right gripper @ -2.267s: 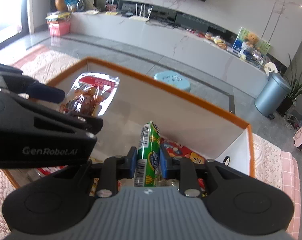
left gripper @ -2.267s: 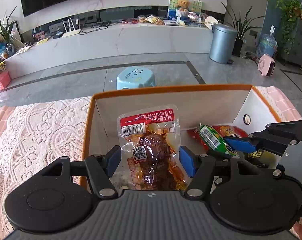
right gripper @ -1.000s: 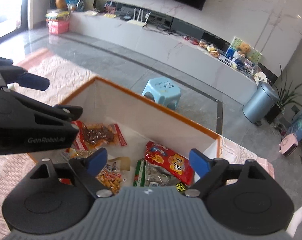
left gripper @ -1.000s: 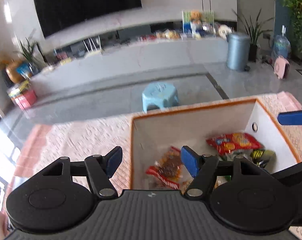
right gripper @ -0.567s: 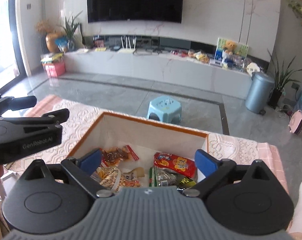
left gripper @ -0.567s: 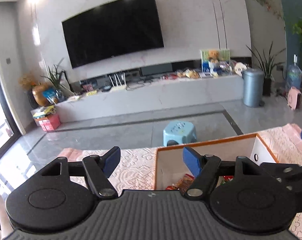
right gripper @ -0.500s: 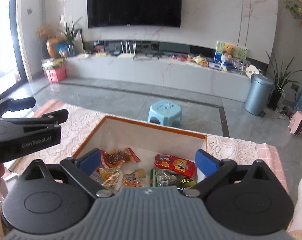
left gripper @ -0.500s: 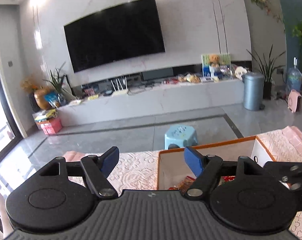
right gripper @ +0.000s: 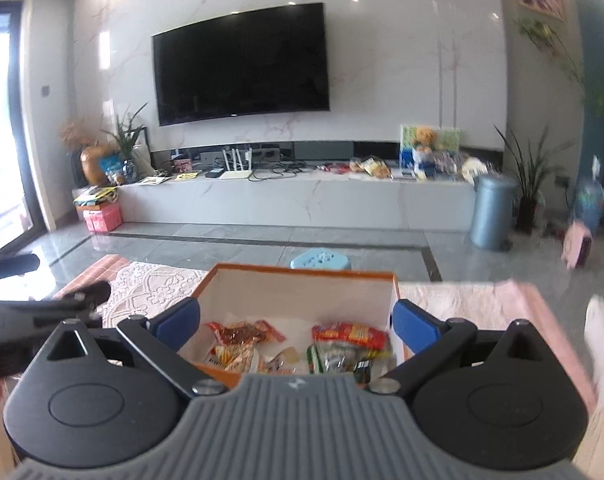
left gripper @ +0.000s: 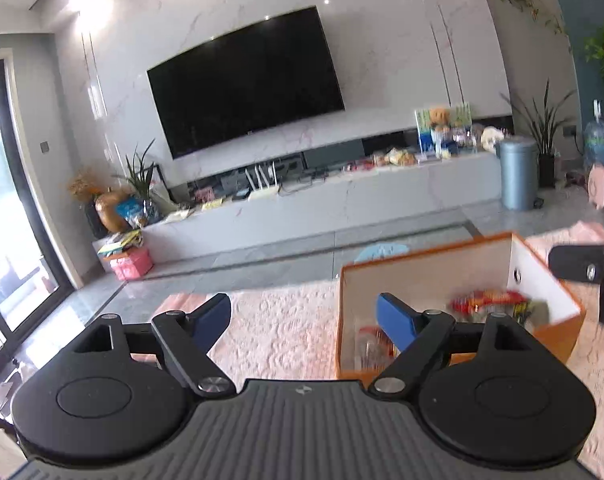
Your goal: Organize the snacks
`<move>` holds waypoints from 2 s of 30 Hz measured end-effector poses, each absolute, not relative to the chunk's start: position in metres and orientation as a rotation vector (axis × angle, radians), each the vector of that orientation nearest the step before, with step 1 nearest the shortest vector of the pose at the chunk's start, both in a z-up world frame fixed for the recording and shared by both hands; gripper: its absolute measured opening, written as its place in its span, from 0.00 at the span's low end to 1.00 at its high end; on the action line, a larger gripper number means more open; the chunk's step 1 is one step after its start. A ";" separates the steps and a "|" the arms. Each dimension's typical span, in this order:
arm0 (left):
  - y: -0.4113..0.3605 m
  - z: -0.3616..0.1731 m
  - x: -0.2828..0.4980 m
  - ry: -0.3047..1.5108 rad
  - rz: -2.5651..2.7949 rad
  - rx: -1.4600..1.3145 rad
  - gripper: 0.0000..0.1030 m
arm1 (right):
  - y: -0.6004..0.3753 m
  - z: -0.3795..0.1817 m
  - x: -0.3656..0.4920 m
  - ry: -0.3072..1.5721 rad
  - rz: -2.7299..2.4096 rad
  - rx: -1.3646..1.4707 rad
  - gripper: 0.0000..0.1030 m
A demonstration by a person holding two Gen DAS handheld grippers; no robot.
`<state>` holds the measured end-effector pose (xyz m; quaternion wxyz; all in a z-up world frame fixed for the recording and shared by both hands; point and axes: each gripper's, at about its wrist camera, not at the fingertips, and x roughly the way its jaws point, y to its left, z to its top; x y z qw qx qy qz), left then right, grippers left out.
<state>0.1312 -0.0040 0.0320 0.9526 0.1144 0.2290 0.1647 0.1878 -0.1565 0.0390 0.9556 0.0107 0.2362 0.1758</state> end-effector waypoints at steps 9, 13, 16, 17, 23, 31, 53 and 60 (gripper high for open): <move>0.008 -0.004 0.126 0.571 0.329 0.147 0.94 | -0.163 0.004 0.177 0.512 0.273 0.115 0.96; 0.009 -0.016 0.119 0.559 0.336 0.128 0.94 | -0.158 -0.014 0.173 0.507 0.239 0.048 0.97; 0.007 -0.024 0.119 0.573 0.333 0.127 0.94 | -0.154 -0.027 0.171 0.496 0.224 -0.007 0.96; 0.007 -0.027 0.118 0.575 0.325 0.121 0.94 | -0.154 -0.031 0.171 0.497 0.220 -0.018 0.96; 0.004 -0.035 0.118 0.606 0.325 0.132 0.94 | -0.152 -0.043 0.174 0.537 0.229 -0.030 0.97; -0.002 -0.033 0.116 0.613 0.310 0.123 0.94 | -0.158 -0.041 0.172 0.545 0.221 -0.013 0.96; -0.005 -0.027 0.114 0.626 0.313 0.103 0.94 | -0.164 -0.038 0.166 0.556 0.221 0.008 0.96; -0.005 -0.027 0.114 0.631 0.312 0.098 0.94 | -0.163 -0.038 0.166 0.555 0.223 0.004 0.96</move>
